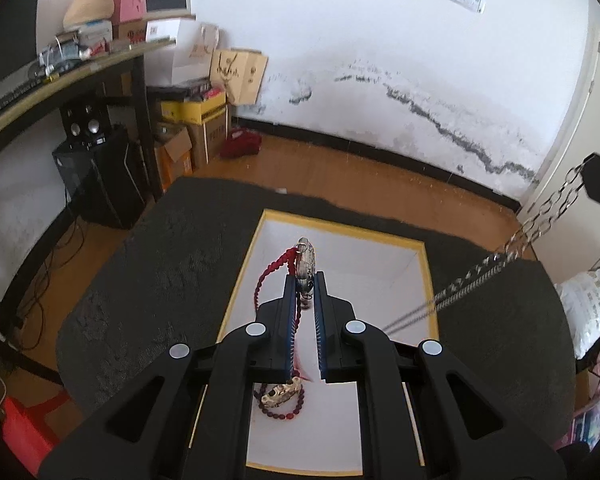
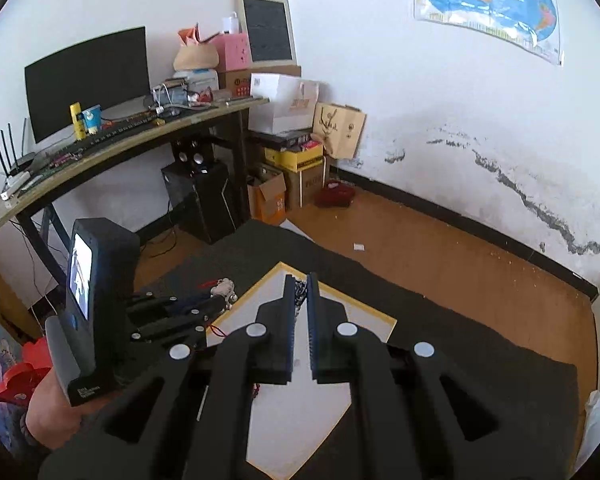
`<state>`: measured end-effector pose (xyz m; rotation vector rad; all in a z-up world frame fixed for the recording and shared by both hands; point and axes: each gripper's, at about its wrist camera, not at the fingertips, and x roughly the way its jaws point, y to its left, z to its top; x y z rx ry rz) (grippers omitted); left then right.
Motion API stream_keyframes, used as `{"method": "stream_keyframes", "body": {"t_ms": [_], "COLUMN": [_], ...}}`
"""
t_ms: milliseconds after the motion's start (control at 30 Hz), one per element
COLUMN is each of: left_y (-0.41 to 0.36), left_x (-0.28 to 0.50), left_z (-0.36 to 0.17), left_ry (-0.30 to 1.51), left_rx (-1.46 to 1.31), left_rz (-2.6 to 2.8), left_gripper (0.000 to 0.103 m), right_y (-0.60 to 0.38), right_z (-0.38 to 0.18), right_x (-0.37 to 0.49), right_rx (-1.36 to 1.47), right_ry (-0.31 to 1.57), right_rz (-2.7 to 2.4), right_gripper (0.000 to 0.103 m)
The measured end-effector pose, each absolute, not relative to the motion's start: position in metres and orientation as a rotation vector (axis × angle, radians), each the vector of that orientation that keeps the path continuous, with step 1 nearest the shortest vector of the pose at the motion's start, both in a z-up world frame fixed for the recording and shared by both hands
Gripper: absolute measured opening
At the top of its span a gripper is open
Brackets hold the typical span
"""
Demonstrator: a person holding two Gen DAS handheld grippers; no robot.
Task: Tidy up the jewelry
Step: 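Carry pendant with left tool while right tool carries chain over box, then open left tool to drop pendant while right tool lowers chain into box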
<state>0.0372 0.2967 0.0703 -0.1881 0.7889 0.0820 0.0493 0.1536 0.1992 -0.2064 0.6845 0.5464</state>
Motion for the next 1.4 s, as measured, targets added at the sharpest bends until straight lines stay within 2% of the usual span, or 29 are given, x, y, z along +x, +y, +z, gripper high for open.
{"method": "stream_keyframes", "body": {"t_ms": [367,733,800,867,900,933,967,1400], "left_y": [0.294,0.294,0.293,0.294,0.293,0.291,0.292,0.344], "left_x": [0.077,0.09,0.093,0.093,0.091,0.09,0.088,0.069], "left_z": [-0.034,-0.075,-0.082,-0.078,-0.073,-0.068,-0.061,-0.011], "left_ry": [1.005,1.15,1.198,1.206,1.181,1.168,1.151,1.024], "left_rx": [-0.177,-0.093,-0.085,-0.087,-0.103,-0.099,-0.086,-0.301], "left_rz": [0.106,0.107,0.115,0.124,0.097,0.093,0.103,0.111], "left_gripper": [0.009,0.009,0.018,0.072,0.074,0.083,0.087,0.087], "right_y": [0.159,0.172,0.177,0.18,0.182,0.184,0.185,0.194], "right_z": [0.164,0.145,0.136,0.123,0.117,0.111,0.106,0.044], "right_x": [0.065,0.07,0.074,0.079,0.081,0.084,0.086,0.109], "right_rx": [-0.21,-0.225,-0.233,-0.237,-0.239,-0.245,-0.247,-0.252], "right_ry": [0.758,0.799,0.816,0.847,0.86,0.875,0.882,1.018], "right_rz": [0.499,0.487,0.485,0.485,0.482,0.476,0.47,0.426], "right_gripper": [0.006,0.006,0.006,0.006,0.006,0.006,0.006,0.006]}}
